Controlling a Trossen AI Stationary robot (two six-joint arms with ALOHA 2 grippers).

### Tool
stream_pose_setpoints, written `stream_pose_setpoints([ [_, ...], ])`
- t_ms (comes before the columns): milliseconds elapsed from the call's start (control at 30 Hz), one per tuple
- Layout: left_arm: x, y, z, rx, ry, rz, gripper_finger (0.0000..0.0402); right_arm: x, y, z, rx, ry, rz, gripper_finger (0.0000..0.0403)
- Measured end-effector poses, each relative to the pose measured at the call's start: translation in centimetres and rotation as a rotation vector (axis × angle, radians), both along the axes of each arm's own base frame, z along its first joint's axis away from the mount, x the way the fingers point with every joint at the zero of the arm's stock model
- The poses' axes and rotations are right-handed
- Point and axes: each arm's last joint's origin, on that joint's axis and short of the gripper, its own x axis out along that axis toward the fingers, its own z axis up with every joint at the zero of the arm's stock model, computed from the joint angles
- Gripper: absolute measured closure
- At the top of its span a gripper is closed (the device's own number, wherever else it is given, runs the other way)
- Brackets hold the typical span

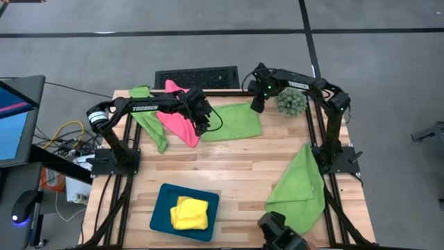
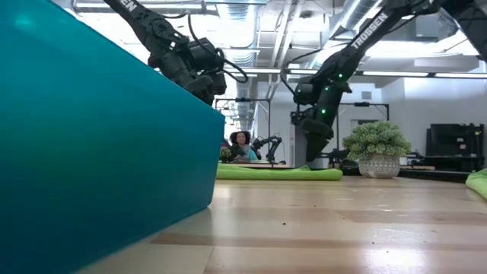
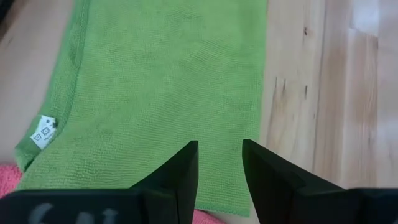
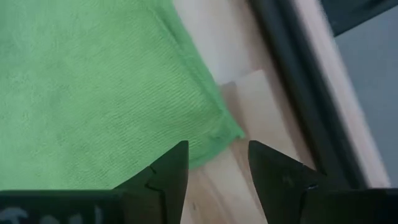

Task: Fold microfiber towels
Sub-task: Fold the top right green microfiber towel

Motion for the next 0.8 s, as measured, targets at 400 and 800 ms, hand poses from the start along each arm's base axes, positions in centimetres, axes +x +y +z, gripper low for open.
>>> stream_pose_setpoints([
  [400,0.5,0.1,-1.5,-0.03,0.032,-0.004,0.0286,0.3,-0.6,-0.1,-0.025,-0.008,0.001,0.0259],
  [800,0.6,0.1,-1.5,-0.03,0.031,-0.002,0.0286,0.4,-0.7,-0.4,-0.032,-0.009,0.02,0.0299],
])
